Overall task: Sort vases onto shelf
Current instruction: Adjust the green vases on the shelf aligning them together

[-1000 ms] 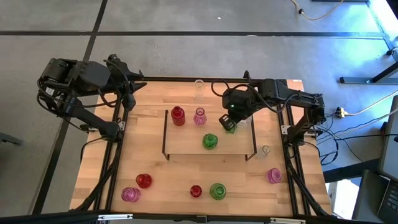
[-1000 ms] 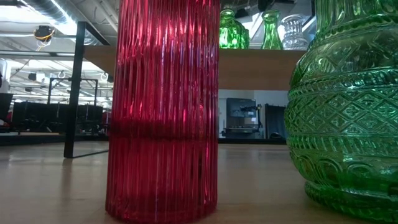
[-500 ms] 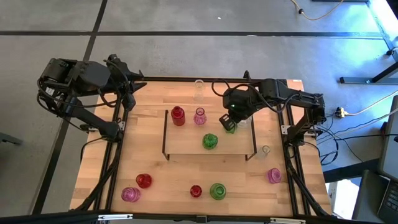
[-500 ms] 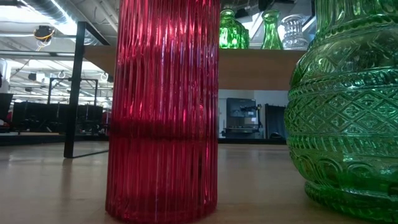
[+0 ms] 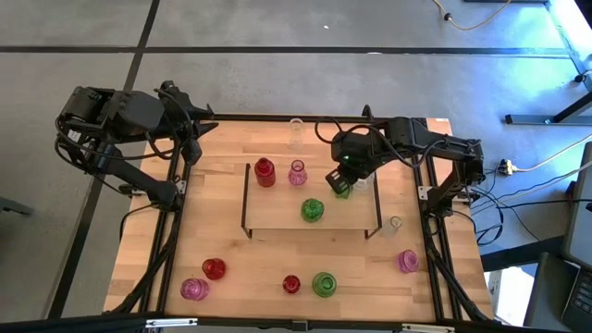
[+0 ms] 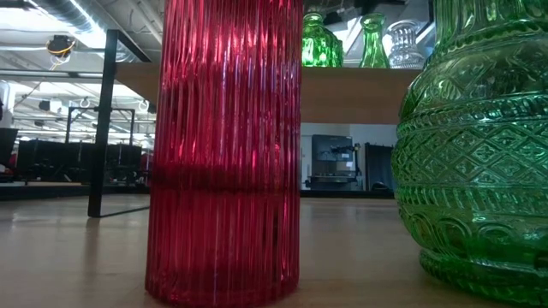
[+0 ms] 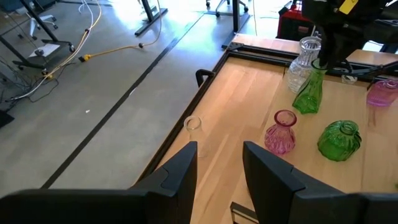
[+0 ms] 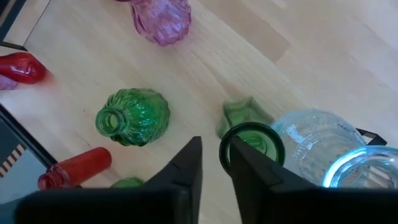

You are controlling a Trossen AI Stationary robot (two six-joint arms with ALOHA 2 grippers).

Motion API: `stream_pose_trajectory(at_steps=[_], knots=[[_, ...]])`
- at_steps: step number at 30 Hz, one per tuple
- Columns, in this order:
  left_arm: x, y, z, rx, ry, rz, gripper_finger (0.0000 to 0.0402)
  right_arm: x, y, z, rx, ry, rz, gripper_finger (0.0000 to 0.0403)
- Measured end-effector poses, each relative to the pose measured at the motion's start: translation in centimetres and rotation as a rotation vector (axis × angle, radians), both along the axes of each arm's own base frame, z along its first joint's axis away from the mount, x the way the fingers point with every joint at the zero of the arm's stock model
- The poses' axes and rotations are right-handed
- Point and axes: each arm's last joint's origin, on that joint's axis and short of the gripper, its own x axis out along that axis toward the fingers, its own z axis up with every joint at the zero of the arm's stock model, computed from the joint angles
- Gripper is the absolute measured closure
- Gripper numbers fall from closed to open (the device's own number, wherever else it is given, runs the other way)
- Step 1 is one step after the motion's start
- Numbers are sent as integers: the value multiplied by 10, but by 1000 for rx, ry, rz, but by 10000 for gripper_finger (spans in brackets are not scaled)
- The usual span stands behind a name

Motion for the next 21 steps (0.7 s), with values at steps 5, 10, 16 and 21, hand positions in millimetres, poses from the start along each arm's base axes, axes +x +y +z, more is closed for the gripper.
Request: stream_pose_trajectory(at_steps=[5,10,16,21], knots=[[0,0,0,1,1,-1,280,1,0,-3,5,7,-11,312],[0,-1,0,2,10,-24,280,5,2,-23,54,82,1,319],[0,-1,0,0,10,-27,280,3,1,-25,34,104,-6,321],[0,-1,0,4,13,-30,280,3,0,-24,22,99,14,357]])
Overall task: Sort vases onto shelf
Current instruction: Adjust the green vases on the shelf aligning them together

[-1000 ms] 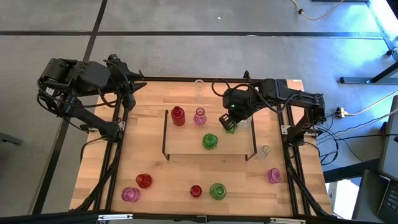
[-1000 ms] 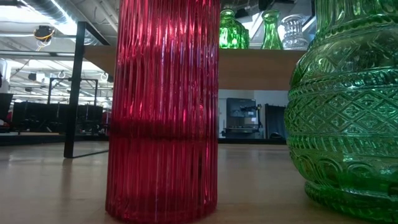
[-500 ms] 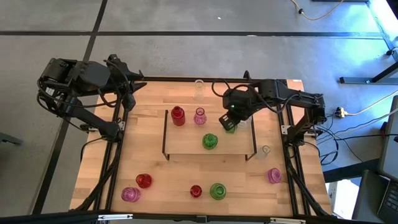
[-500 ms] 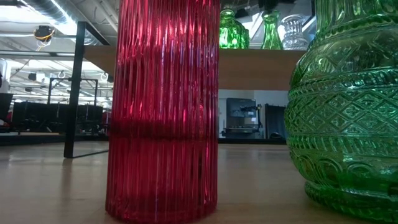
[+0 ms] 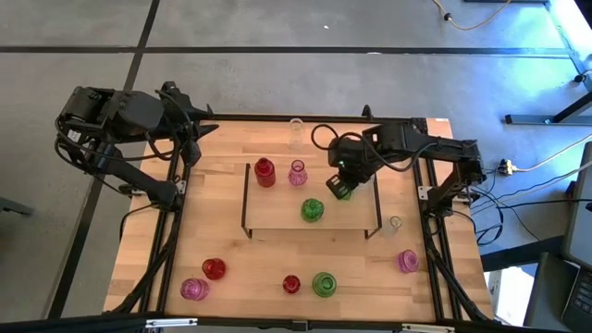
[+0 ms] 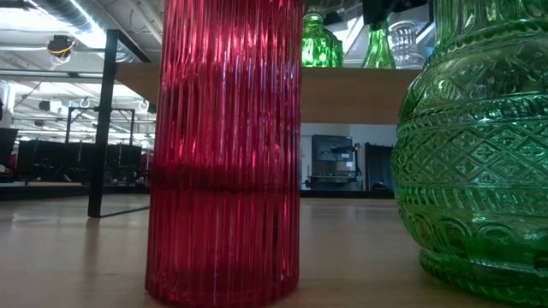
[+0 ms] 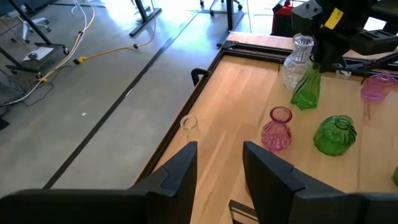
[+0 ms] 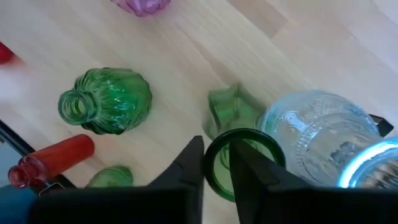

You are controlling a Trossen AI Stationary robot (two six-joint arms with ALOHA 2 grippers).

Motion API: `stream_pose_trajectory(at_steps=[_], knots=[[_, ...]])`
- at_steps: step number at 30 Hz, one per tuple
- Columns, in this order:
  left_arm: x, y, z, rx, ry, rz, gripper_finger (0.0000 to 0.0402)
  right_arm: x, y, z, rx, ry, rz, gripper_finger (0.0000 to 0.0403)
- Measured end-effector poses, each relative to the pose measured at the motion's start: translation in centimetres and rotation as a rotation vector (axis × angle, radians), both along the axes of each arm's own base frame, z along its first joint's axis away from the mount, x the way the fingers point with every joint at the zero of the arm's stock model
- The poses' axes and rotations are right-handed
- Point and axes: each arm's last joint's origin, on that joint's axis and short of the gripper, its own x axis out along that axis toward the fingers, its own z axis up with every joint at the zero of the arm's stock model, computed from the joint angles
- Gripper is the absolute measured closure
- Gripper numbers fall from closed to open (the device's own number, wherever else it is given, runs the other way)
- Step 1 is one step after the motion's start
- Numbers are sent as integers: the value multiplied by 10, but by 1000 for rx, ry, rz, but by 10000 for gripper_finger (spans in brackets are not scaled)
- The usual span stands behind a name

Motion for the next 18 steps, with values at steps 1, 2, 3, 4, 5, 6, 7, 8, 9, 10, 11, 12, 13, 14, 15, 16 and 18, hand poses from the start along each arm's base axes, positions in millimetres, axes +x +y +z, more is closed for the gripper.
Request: stream_pose_trajectory(at_steps=[1,2,3,4,5,6,7,8,9,10,11,12,13,14,15,16,18], knots=[[0,0,0,0,0,0,280,0,0,0,0,0,2,371],[0,0,0,0,0,0,280,0,0,0,-1,0,6,384],[0,0,0,0,0,0,280,0,0,0,-2,0,11,391],[0,0,0,0,0,0,280,-1,0,0,-2,2,18,393],[0,0,0,0,0,0,280,-1,0,0,1,3,23,391],[0,0,0,0,0,0,280,0,0,0,1,1,24,386],[0,0,0,0,0,0,280,0,-1,0,3,-1,23,383],[0,0,0,0,0,0,280,0,-2,0,4,-2,24,381],[0,0,0,0,0,0,280,0,-3,0,5,-3,23,382],[0,0,0,0,0,0,280,1,-5,0,6,-7,23,385],[0,0,0,0,-1,0,280,2,-6,1,5,-19,31,390],[0,0,0,0,-1,0,280,4,-8,1,8,-41,35,394],[0,0,0,0,-1,0,280,6,-9,2,6,-66,44,396],[0,0,0,0,-2,0,280,8,-10,2,8,-86,51,397],[0,0,0,0,-5,0,280,9,-12,3,11,-99,53,396],[0,0,1,0,-7,0,280,10,-14,3,17,-106,56,396],[1,0,1,-1,-12,0,280,10,-15,3,22,-106,66,396]])
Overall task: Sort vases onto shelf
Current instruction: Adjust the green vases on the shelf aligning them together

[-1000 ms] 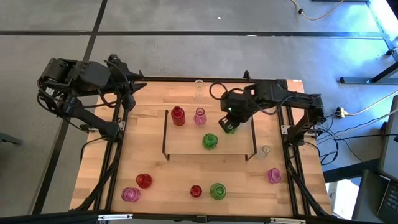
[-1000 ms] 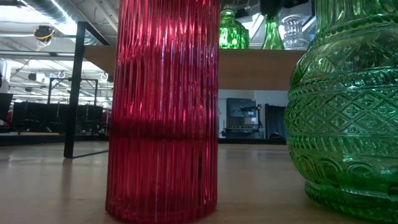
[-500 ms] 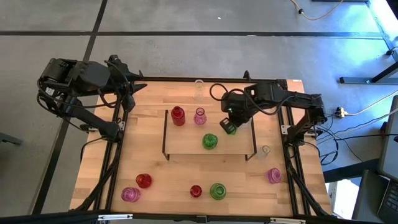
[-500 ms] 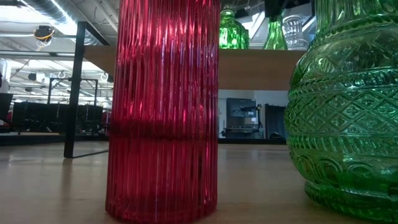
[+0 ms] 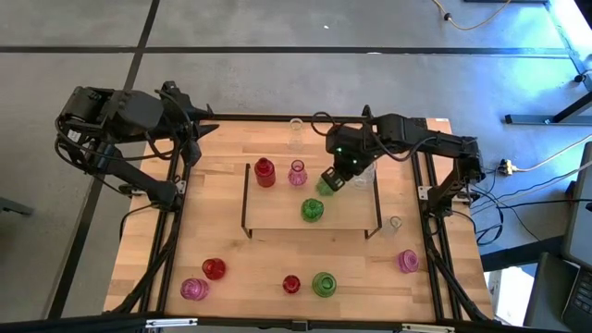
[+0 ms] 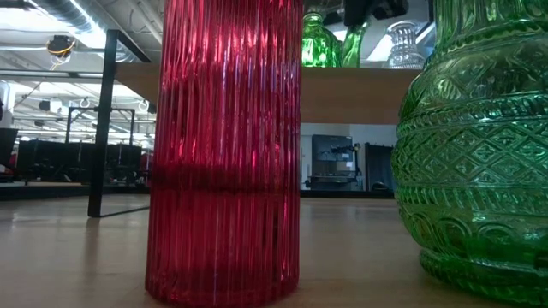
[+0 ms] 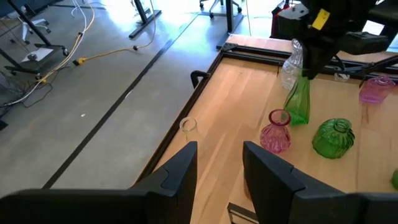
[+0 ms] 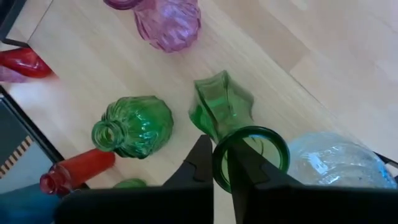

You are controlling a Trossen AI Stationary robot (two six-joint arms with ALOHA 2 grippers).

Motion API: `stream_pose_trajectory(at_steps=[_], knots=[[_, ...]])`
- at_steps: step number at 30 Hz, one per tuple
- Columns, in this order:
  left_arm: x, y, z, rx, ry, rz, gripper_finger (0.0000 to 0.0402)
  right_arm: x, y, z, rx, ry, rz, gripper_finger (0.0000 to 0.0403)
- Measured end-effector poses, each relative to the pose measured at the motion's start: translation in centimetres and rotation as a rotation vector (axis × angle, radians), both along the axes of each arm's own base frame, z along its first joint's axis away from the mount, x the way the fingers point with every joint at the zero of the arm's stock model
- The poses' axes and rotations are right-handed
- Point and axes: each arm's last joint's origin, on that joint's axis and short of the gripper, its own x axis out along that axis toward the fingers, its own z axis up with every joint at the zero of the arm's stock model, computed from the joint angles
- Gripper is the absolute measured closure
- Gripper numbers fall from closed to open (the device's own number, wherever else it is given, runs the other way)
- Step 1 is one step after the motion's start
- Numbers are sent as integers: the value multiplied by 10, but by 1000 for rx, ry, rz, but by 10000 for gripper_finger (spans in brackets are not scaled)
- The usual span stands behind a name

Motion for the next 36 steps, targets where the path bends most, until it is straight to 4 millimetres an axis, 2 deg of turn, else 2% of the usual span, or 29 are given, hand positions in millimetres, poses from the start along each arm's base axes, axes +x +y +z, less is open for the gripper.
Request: stream_pose_trajectory(at_steps=[15,22,26,32,36], knots=[[2,0,3,-5,-40,-1,280,0,-21,-4,-50,33,28,402],[3,0,3,-7,-46,-2,280,-1,-21,-4,-67,49,46,402],[3,0,4,-7,-48,-3,280,-8,-25,6,-110,81,39,402],[3,0,5,-8,-59,-3,280,-14,-28,29,-140,-9,34,403],[4,-1,6,-10,-76,-3,280,-9,-26,34,-142,-47,73,403]])
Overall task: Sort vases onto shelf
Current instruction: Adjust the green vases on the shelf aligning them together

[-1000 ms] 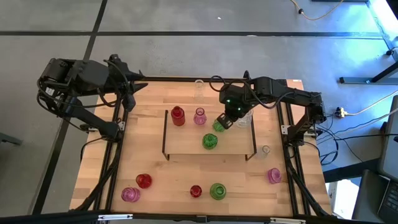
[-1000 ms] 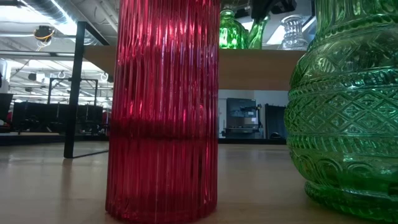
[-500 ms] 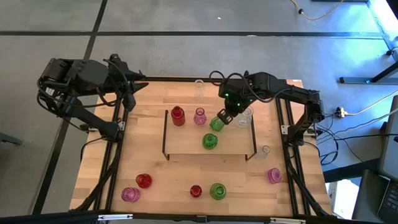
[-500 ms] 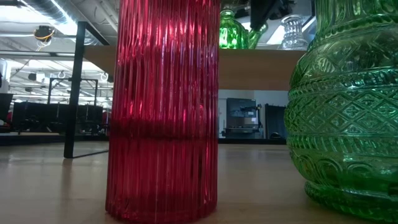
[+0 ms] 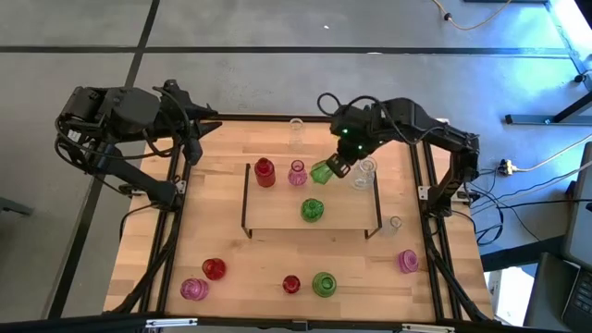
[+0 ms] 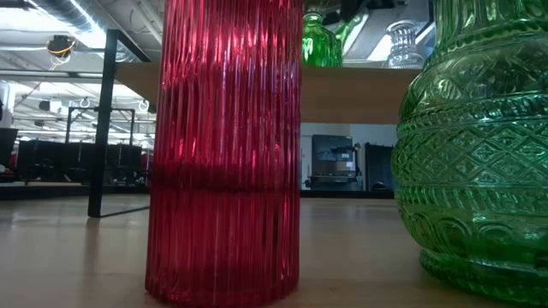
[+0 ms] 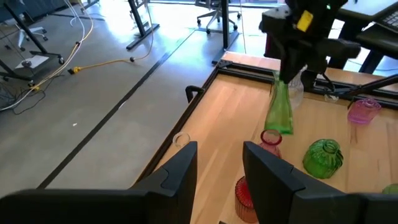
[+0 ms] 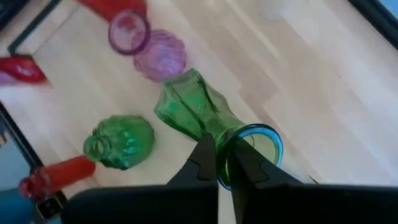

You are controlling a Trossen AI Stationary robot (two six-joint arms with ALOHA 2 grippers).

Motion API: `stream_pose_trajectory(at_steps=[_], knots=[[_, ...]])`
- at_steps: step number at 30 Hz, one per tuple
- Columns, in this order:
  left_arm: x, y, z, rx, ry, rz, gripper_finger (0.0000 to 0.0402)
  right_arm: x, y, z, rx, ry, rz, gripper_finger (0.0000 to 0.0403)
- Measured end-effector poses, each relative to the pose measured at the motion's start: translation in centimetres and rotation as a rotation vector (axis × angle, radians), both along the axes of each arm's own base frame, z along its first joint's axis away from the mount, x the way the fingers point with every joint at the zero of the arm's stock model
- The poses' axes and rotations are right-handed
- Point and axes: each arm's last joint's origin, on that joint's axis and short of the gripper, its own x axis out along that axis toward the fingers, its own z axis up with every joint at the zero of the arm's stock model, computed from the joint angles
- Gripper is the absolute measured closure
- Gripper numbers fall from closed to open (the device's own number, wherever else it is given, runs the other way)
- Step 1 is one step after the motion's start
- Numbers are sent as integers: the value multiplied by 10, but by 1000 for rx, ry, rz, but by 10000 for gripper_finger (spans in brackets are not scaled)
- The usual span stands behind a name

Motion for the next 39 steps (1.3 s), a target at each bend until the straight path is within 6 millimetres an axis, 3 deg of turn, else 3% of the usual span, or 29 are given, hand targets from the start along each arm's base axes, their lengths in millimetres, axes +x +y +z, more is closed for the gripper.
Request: stream_pose_trajectory(at_steps=[11,24,30,39], knots=[[0,0,0,-5,-3,2,280,33,16,-21,-94,75,247,403],[1,0,2,-26,-36,12,280,29,13,-17,-206,89,297,403],[2,0,3,-28,-55,12,280,17,6,-9,-174,59,250,403],[3,0,3,-24,-57,18,280,-22,-4,-22,-93,134,184,403]])
